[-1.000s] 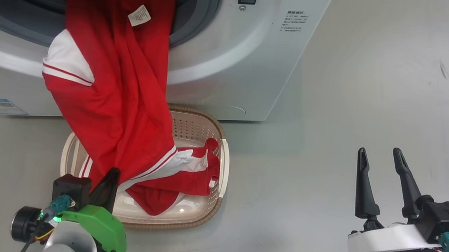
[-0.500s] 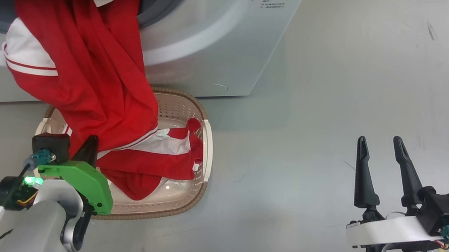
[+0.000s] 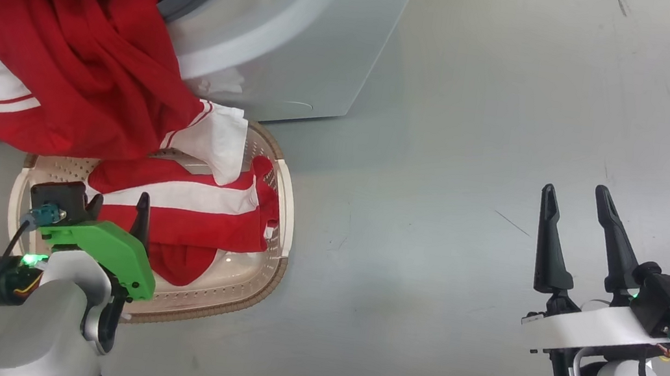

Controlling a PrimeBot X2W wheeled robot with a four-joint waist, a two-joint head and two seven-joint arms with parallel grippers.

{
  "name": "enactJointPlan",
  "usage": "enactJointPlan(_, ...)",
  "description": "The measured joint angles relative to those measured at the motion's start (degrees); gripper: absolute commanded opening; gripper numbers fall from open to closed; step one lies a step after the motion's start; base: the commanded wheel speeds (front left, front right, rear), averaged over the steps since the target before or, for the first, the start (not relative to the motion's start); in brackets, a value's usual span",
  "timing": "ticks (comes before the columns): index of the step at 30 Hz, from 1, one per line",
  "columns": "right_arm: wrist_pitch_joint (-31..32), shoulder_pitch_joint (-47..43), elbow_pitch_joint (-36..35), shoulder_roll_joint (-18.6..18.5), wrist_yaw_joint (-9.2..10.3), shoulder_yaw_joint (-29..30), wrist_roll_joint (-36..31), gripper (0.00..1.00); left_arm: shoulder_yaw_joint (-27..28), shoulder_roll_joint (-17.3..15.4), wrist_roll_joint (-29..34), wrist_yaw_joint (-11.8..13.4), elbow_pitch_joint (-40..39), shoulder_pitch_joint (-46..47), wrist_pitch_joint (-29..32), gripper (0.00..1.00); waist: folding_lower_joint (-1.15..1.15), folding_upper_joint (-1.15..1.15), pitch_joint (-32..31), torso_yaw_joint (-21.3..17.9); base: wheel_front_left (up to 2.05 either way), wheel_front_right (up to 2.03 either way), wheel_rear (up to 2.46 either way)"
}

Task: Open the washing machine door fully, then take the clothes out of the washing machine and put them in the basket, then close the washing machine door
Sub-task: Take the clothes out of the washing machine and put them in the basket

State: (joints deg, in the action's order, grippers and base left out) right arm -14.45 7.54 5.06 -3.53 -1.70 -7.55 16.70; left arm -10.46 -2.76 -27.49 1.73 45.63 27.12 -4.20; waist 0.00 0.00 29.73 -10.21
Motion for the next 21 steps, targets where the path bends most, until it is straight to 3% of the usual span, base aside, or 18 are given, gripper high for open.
enactJointPlan(11, 0.00, 0.51, 0.86, 0.10, 0.09, 0.66, 0.18, 1.00, 0.48, -0.01, -0.14, -1.11, 5.39, 1.94, -4.77, 1.00, 0.00, 0.00, -0.58, -0.25, 0.00, 0.00, 0.00)
enactJointPlan(21, 0.00, 0.49, 1.87, -0.10, 0.09, 1.64, -0.24, 1.00, -0.31, 0.14, 0.35, -3.31, 4.27, 1.91, -9.58, 1.00, 0.00, 0.00, -3.35, 1.78, 0.00, 0.00, 0.00)
